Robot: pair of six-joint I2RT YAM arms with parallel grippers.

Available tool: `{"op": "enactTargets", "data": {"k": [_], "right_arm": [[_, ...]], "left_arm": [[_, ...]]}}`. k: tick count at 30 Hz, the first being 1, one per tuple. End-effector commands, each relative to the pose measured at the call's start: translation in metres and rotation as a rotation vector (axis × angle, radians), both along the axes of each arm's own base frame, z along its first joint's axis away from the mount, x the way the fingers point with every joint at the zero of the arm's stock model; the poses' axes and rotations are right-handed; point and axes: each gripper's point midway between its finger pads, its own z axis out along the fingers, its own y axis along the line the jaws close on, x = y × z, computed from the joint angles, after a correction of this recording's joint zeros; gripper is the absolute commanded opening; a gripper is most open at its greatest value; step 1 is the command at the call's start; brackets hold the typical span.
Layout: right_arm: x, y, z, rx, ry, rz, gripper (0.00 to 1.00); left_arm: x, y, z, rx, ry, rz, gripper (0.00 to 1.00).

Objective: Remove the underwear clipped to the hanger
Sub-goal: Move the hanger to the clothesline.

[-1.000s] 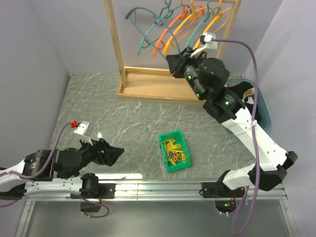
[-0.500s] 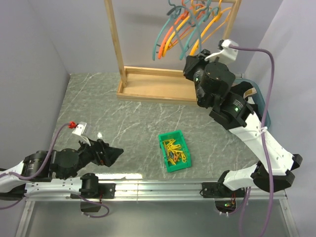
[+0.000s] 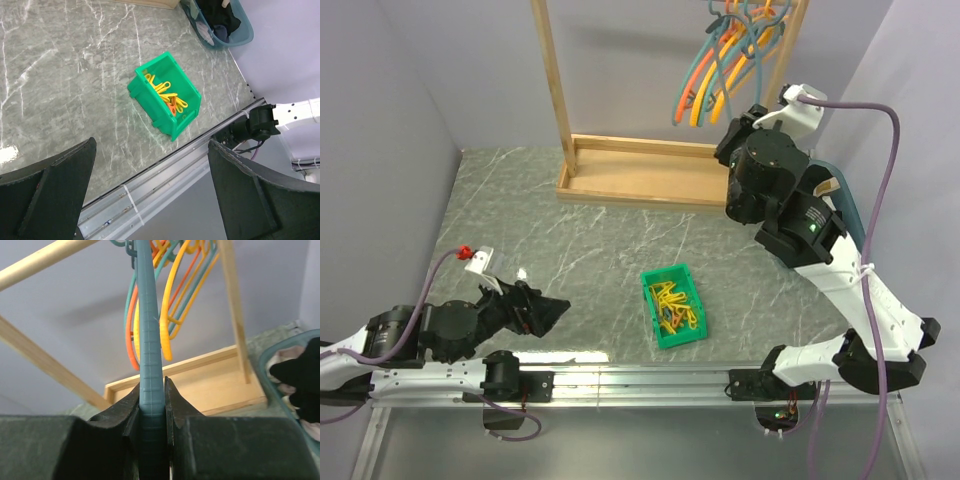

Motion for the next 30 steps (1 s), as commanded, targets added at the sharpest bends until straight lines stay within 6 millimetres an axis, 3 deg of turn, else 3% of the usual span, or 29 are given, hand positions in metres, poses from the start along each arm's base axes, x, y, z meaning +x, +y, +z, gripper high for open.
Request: {"op": "enactTargets", "data": {"k": [1,5,11,15,16,20,26,30], "right_arm": [[-0.025,-0.050,0.012,-0.009,-0.013,-0.136,0.00],[-0.039,-0.076,0.014,-0.041,-0.022,-0.197,0.00],[-0.050,-0.084,0.014,-0.066,-0.014,-0.148,0.00],[-0.048,-0.066,0.014,-0.121,-0.025,-0.008,0.00],[-0.046,-0.052,0.015,-0.140,-0.037,0.077,0.00],[-0.048,-0.027,0.017,-0.194,-0.068,0.232,0.00],[-0.059,-0.036,0.025,-0.138,-0.170,0.244,0.00],[-0.048,-0.009,0.013,-0.196,-0.141,0.311,0.00]], "left_arm": [[0.000,0.004,0.010,-0.063,-0.003,0.004,0.99],[0.000,0.006,0.012,-0.077,-0.005,0.004,0.99],[0.000,0.003,0.012,-0.056,-0.007,0.004,0.99],[0.000,0.002,0.013,-0.045,-0.007,0.002,1.00],[0.000,0.002,0.014,-0.048,-0.008,0.003,0.99],[-0.001,0.002,0.014,-0.054,-0.001,-0.002,0.99],[-0.002,0.004,0.010,-0.069,0.000,-0.008,0.99],[-0.002,0.004,0.015,-0.089,-0.013,-0.012,0.99]]}}
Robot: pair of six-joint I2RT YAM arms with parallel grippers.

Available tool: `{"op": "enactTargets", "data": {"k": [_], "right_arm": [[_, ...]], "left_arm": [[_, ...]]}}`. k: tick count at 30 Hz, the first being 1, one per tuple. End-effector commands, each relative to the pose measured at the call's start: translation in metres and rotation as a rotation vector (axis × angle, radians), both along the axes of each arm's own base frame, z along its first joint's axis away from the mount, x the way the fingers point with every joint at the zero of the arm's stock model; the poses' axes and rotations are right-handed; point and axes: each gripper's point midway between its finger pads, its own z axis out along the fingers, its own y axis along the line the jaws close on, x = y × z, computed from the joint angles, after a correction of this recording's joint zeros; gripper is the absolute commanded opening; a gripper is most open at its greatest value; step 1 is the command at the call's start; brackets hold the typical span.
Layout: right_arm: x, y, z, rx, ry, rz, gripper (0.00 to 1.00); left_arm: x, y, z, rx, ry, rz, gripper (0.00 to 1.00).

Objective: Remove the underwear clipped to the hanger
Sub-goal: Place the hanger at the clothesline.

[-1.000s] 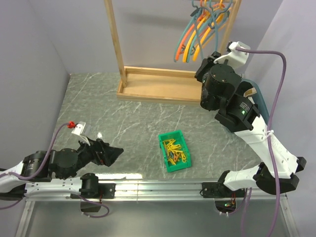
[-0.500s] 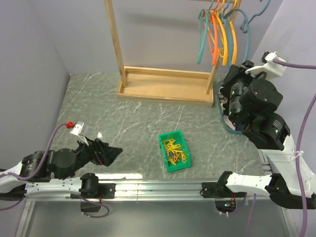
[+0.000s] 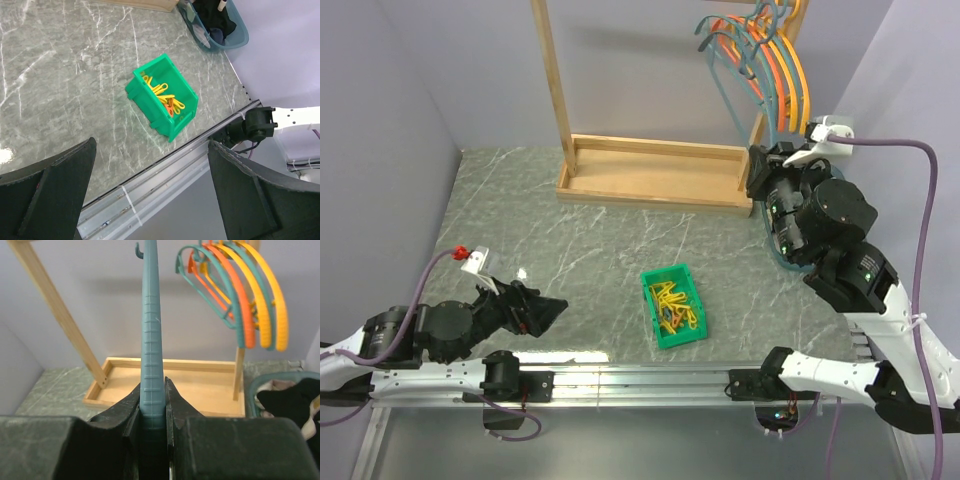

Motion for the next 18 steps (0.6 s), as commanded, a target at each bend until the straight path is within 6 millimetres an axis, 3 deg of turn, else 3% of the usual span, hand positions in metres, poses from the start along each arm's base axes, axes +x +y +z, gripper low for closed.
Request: {"op": "enactTargets", "data": {"k": [1,5,8,10,12,17,18], "right_arm": [[0.004,0.022,0.021,0.017,-0.062,0.089,0.00],[0.025,0.044,0.016,-0.024,-0.033,0.105,0.00],[0.056,0.057,0.002,-0.058,0.035,0.108,0.00],[0.075,0.075,0.005,-0.049,0.060,0.191,0.00],[0.095,0.073,0.008,-0.029,0.078,0.206,0.00],[0.120,0.071,0.015,-0.019,0.059,0.240,0.00],[0.130,0.064,0.017,-0.014,0.057,0.222,0.00]], "left_arm": [[-0.001,0.001,0.012,-0.064,-0.013,-0.010,1.00],[0.001,0.001,0.012,-0.051,-0.017,0.000,0.99],[0.001,0.002,0.011,-0.047,-0.014,0.001,0.99],[0.001,0.004,0.010,-0.044,-0.008,0.006,1.00],[0.000,0.007,0.012,-0.055,-0.003,0.006,0.99],[-0.001,0.013,0.018,-0.090,-0.006,0.005,1.00],[-0.001,0.013,0.019,-0.094,-0.007,0.005,1.00]]}}
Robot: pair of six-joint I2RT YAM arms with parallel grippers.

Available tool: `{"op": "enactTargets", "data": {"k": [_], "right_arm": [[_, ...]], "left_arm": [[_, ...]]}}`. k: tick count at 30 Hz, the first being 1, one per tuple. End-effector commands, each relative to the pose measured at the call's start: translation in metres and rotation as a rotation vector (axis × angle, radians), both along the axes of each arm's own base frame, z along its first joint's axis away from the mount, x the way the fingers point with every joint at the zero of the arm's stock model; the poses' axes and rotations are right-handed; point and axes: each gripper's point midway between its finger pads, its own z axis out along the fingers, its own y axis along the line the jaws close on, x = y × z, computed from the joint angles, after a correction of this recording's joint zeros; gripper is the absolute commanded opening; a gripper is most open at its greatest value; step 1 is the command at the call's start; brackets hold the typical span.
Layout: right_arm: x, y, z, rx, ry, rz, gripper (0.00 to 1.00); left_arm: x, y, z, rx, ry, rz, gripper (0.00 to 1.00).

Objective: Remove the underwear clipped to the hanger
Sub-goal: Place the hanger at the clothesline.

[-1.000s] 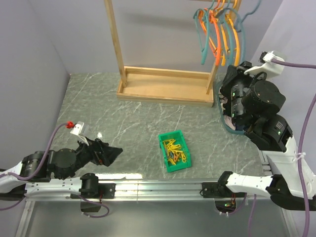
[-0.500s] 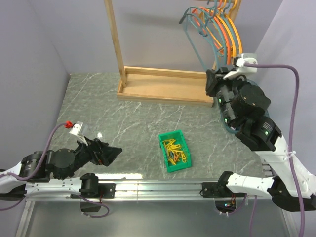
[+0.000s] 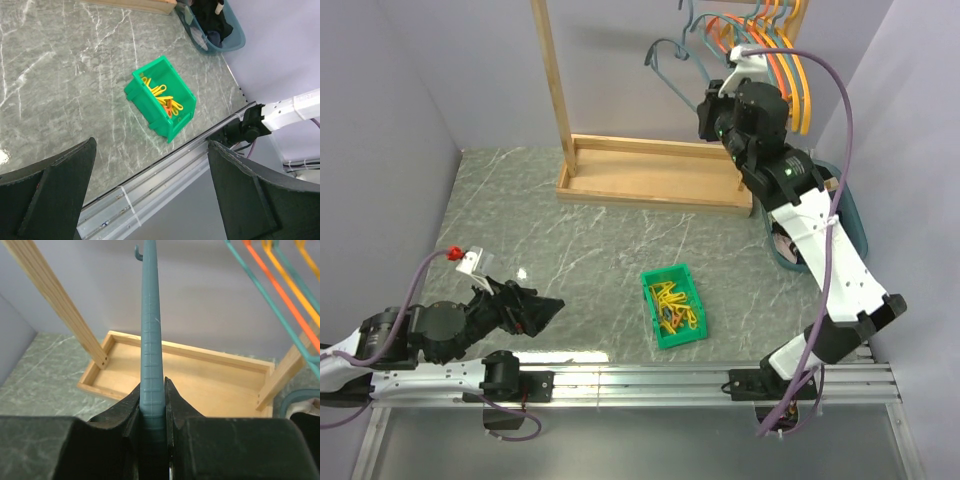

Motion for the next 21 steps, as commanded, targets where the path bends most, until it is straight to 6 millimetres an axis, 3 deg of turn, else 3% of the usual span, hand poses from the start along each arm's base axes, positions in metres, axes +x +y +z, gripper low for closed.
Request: {"op": "enactTargets", "data": {"k": [1,11,13,14,21], "right_arm": [[-0.003,-0.005,0.053,0.094,-0.110,0.071,0.00],[0.033,-0.030,0.070,0.128,-0.128,0.033,0.00],[0.044,-0.031,0.056,0.124,-0.075,0.021,0.00],[0.043,-0.032,0.061,0.131,-0.076,0.020,0.00],[0.048,-0.035,0.026,0.141,0.047,-0.008,0.00]], "left_arm": [[0.000,0.008,0.018,-0.084,-0.007,0.003,0.99],[-0.002,0.000,0.012,-0.046,0.011,-0.005,0.99],[-0.002,0.000,0.013,-0.049,0.009,-0.007,0.99],[-0.002,0.000,0.014,-0.053,0.008,-0.006,0.99],[-0.001,0.001,0.017,-0.055,0.000,-0.007,0.99]]}}
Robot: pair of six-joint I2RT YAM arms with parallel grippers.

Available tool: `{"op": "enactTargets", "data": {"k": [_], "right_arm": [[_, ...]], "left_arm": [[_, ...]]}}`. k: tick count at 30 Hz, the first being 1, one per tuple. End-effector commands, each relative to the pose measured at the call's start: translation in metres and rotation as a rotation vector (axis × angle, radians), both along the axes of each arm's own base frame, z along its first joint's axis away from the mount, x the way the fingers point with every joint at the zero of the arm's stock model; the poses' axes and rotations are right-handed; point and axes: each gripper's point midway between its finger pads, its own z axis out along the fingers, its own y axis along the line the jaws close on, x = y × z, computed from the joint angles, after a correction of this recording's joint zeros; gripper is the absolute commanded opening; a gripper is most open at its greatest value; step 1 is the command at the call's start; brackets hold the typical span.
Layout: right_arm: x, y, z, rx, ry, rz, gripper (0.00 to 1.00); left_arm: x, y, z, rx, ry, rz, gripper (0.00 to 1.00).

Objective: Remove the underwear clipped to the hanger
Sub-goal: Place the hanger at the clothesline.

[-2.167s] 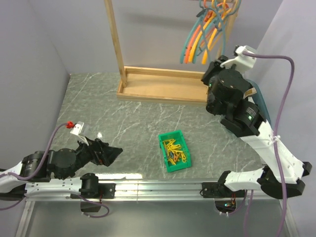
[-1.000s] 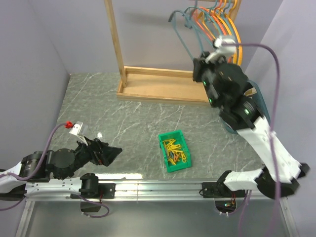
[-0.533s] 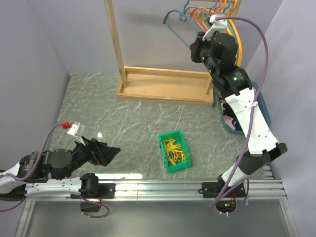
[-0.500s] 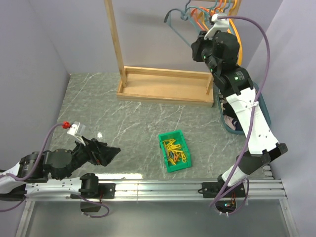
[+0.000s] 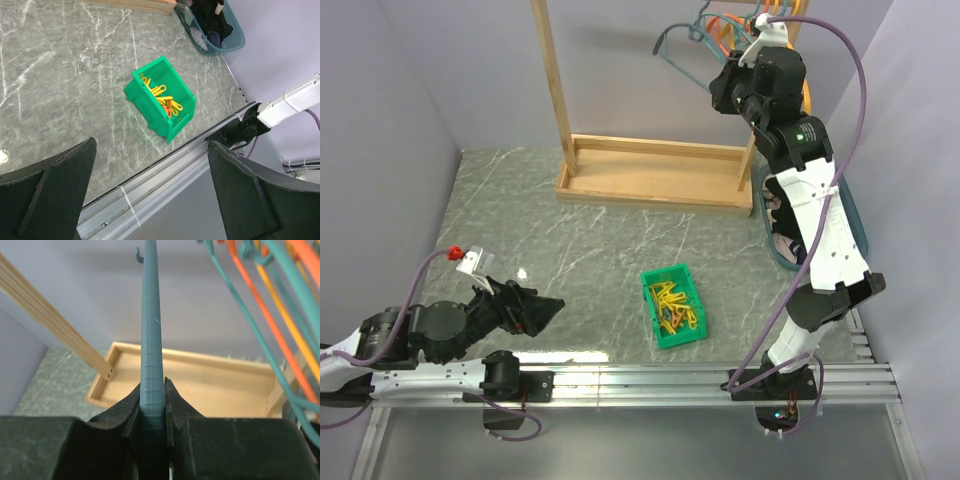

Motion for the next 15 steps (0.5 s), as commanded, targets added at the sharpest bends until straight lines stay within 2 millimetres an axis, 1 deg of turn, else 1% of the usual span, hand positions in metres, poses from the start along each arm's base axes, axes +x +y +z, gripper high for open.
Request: {"op": "enactTargets", "data": {"k": [1,4,5,7,8,9,10,11,12,13,14,15], "right_arm": [[-0.006,-0.008,0.004,0.049,0.019,-0.017,0.00],[-0.007,-0.013,-0.002,0.060,0.051,-0.030,0.00],[-0.007,-0.012,-0.004,0.058,0.057,-0.024,0.00],[-0.012,-0.010,-0.001,0.061,0.045,-0.003,0.00],[-0.019,-0.011,0.002,0.064,0.033,0.008,0.00],[-0.025,-0.006,0.004,0.066,0.024,0.041,0.10],[-0.031,-0.005,0.005,0.067,0.013,0.060,0.21],[-0.045,-0.008,0.009,0.076,-0.016,0.073,0.42],[-0.056,-0.002,0.009,0.082,-0.026,0.119,0.50],[-0.059,0.001,-0.011,0.074,-0.009,0.133,0.62],[-0.086,-0.004,0.005,0.088,-0.066,0.154,0.69],[-0.098,-0.004,0.001,0.089,-0.077,0.170,0.71]], "left_arm": [[-0.001,0.000,0.016,-0.045,-0.002,-0.007,1.00],[-0.001,-0.001,0.017,-0.047,-0.003,-0.010,0.99],[-0.001,-0.001,0.017,-0.048,-0.003,-0.009,0.99],[-0.001,-0.002,0.017,-0.051,-0.003,-0.010,0.99],[-0.001,-0.002,0.018,-0.054,-0.003,-0.010,0.99],[-0.002,-0.003,0.018,-0.055,-0.002,-0.015,0.99],[-0.002,-0.004,0.018,-0.055,-0.003,-0.017,0.99],[-0.002,-0.005,0.019,-0.062,-0.004,-0.018,0.99],[-0.003,-0.006,0.020,-0.064,-0.002,-0.024,1.00],[-0.003,-0.007,0.022,-0.077,0.001,-0.024,0.99],[-0.003,-0.008,0.023,-0.077,0.000,-0.023,0.99],[-0.003,-0.008,0.025,-0.090,-0.002,-0.025,0.99]]}}
